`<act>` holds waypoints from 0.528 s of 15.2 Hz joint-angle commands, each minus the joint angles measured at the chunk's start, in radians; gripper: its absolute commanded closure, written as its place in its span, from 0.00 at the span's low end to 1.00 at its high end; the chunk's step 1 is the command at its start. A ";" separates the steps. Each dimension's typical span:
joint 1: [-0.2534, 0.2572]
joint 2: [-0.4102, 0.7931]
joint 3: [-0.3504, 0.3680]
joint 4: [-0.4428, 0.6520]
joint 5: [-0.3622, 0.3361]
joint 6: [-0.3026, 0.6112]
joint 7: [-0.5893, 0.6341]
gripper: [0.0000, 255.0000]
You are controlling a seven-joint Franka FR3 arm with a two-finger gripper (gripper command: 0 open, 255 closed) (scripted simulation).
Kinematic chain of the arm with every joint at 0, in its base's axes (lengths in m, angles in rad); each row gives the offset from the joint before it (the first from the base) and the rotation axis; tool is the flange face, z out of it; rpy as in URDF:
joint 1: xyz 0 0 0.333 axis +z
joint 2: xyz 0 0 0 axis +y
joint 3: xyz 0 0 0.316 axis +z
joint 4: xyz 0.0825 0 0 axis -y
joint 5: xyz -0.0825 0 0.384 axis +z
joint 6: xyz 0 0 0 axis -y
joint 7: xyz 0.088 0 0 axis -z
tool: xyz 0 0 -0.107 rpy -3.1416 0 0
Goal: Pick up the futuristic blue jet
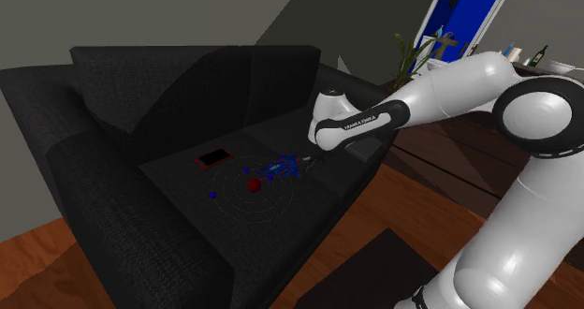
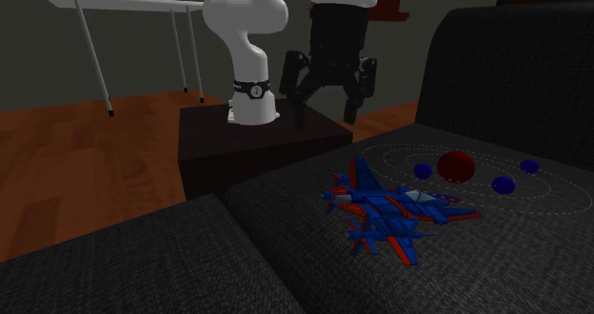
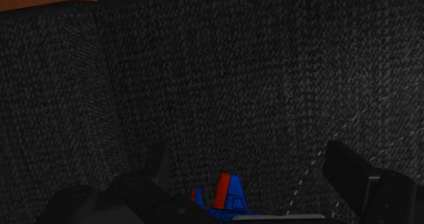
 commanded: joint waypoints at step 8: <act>0.004 0.187 -0.015 0.109 -0.044 0.116 0.035 0.00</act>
